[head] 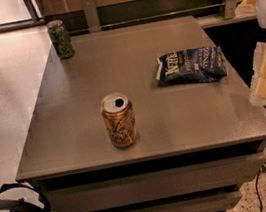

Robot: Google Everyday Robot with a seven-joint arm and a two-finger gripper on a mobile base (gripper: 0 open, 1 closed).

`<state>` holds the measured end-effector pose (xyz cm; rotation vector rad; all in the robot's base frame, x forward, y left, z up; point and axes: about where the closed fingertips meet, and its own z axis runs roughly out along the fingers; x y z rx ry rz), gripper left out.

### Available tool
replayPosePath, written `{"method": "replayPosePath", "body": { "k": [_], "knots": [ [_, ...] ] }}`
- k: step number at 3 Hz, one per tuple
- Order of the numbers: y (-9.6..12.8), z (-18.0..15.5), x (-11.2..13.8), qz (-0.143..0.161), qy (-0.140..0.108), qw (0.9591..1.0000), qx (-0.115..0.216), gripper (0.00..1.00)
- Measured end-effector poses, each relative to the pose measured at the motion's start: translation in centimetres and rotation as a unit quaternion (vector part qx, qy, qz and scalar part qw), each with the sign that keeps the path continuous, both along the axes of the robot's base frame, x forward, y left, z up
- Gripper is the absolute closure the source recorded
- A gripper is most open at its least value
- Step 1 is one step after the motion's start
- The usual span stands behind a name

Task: Move blue chip bag near green can

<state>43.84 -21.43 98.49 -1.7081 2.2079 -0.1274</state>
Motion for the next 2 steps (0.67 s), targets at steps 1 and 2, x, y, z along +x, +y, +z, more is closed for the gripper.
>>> {"method": "replayPosePath", "body": {
  "k": [1, 2],
  "knots": [
    [-0.1, 0.2, 0.4, -0.004, -0.007, 1.0000, -0.004, 0.00],
    [-0.7, -0.9, 2.9, -0.021, -0.018, 0.9995, 0.013, 0.00]
  ]
}}
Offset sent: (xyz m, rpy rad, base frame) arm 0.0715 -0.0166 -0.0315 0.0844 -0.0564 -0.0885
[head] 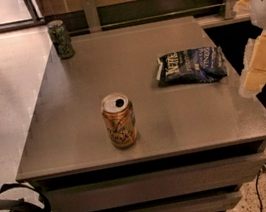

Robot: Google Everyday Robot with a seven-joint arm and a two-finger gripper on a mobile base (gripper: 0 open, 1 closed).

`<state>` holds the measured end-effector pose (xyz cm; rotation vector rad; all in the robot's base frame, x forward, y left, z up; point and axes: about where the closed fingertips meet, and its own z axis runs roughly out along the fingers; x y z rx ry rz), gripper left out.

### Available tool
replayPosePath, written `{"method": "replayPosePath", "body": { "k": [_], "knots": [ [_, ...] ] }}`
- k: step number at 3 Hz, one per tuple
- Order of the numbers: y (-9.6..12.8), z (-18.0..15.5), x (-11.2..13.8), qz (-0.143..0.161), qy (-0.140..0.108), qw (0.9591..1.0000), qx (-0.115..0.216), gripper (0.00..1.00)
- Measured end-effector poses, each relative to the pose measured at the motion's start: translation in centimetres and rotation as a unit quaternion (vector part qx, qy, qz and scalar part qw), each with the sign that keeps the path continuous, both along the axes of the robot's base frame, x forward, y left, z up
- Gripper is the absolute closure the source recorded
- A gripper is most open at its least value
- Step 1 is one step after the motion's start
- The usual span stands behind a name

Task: Move blue chip bag near green can

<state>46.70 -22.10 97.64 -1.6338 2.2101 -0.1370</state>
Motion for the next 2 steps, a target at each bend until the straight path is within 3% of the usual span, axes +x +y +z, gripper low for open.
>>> {"method": "replayPosePath", "body": {
  "k": [2],
  "knots": [
    [-1.4, -4.7, 6.9, -0.037, -0.020, 0.9963, 0.076, 0.00]
  ]
}}
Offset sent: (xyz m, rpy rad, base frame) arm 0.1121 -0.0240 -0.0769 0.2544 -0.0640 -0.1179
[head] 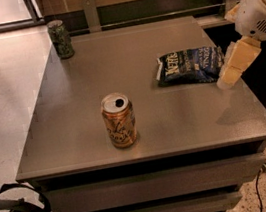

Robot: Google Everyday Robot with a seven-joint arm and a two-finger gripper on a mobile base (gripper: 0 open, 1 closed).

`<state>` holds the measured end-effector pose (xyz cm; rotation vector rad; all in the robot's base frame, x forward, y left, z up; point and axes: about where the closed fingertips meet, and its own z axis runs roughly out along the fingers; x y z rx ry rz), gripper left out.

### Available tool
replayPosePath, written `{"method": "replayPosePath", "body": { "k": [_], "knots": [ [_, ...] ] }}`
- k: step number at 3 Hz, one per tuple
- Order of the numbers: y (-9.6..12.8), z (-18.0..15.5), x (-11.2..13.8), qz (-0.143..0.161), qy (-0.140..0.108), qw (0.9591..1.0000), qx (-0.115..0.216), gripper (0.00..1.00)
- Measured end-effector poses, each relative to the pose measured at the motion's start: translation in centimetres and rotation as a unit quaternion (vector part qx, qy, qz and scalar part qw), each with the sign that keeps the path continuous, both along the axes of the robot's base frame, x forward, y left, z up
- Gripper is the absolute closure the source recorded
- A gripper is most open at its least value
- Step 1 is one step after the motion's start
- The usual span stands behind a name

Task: Move blue chip bag near green can

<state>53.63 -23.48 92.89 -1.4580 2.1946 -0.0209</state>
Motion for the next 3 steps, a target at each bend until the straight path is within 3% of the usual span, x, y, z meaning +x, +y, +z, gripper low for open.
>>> {"method": "replayPosePath", "body": {
  "k": [2, 3],
  "knots": [
    [-3.6, -2.7, 6.3, -0.030, -0.024, 0.9990, 0.022, 0.00],
    [-5.1, -4.1, 8.5, -0.039, -0.011, 0.9988, 0.029, 0.00]
  ]
}}
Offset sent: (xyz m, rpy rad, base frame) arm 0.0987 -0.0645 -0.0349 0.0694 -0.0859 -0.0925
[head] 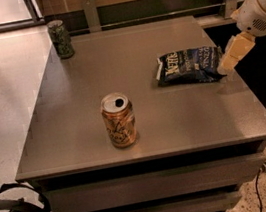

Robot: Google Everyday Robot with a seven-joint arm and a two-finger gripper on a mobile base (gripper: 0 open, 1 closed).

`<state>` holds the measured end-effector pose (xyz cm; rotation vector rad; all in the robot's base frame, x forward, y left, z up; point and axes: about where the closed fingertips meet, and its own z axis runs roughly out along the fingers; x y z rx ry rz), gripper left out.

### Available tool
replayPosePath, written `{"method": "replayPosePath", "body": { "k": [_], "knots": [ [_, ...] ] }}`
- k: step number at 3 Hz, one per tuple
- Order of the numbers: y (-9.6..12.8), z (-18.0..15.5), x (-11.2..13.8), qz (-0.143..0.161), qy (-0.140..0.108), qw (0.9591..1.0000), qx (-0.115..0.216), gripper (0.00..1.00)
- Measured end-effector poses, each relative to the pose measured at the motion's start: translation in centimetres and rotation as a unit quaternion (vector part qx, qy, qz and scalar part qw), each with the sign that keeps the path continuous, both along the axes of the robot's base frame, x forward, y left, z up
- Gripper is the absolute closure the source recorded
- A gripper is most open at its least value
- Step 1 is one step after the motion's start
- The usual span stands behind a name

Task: Move blue chip bag near green can

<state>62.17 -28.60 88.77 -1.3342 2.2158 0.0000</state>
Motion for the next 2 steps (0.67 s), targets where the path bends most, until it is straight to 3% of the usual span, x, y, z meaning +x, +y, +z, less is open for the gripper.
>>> {"method": "replayPosePath", "body": {
  "k": [1, 2],
  "knots": [
    [-1.56, -0.86, -0.05, -0.006, 0.042, 0.9989, -0.019, 0.00],
    [-1.68, -1.22, -0.64, -0.004, 0.058, 0.9981, -0.021, 0.00]
  ]
}}
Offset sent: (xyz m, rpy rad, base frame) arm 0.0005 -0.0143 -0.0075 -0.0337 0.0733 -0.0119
